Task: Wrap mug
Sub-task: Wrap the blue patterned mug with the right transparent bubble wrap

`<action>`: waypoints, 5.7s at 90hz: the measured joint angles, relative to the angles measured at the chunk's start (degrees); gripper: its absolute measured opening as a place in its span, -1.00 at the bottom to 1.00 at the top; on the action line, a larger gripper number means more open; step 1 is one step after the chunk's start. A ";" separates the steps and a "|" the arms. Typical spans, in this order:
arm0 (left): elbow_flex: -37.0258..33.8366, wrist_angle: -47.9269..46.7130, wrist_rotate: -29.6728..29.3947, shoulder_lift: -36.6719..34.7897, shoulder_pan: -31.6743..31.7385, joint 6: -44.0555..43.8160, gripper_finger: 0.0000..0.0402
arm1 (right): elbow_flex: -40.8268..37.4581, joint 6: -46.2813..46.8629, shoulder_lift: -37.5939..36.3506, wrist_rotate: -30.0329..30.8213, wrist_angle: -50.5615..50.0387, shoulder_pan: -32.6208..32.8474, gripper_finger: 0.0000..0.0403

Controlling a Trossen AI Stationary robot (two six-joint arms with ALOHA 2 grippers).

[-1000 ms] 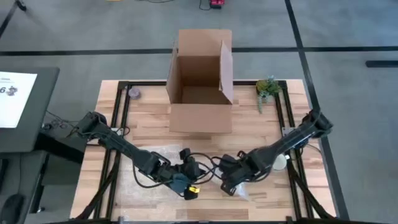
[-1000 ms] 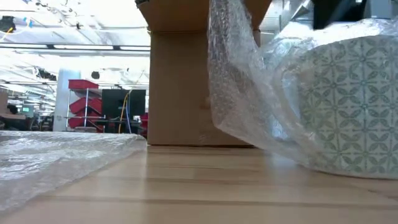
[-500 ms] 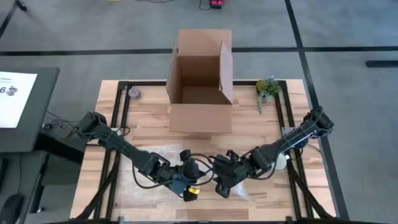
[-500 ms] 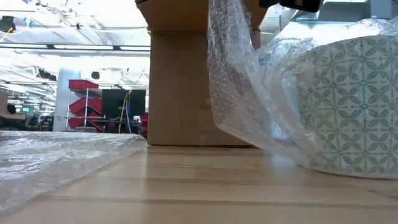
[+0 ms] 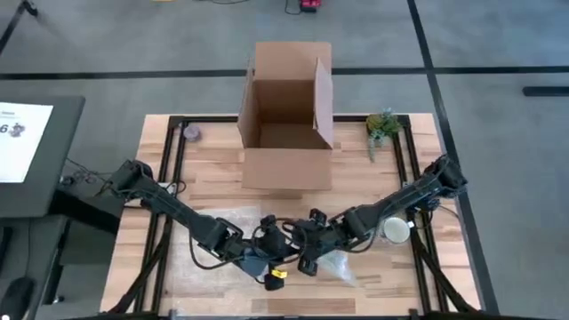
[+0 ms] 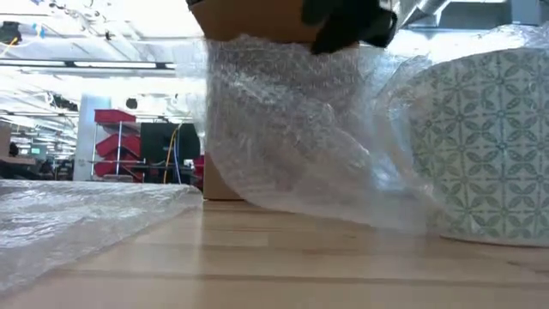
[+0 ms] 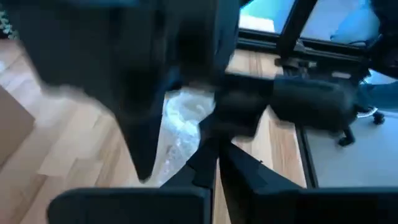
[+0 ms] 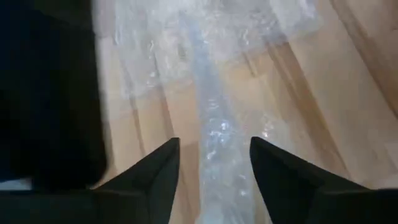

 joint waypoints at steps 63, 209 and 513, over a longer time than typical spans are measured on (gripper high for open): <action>0.00 -26.58 -5.83 -15.39 -4.96 -17.26 -1.00 | 0.09 -6.02 8.31 -6.48 9.53 -6.20 0.21; -0.48 -8.95 0.15 2.79 -3.83 -8.38 -1.00 | 0.00 47.22 -1.73 0.16 -14.66 10.10 -1.00; -0.44 -7.80 10.43 2.72 -3.16 0.70 -1.00 | 0.81 36.48 -5.37 -9.83 -37.56 3.83 -0.59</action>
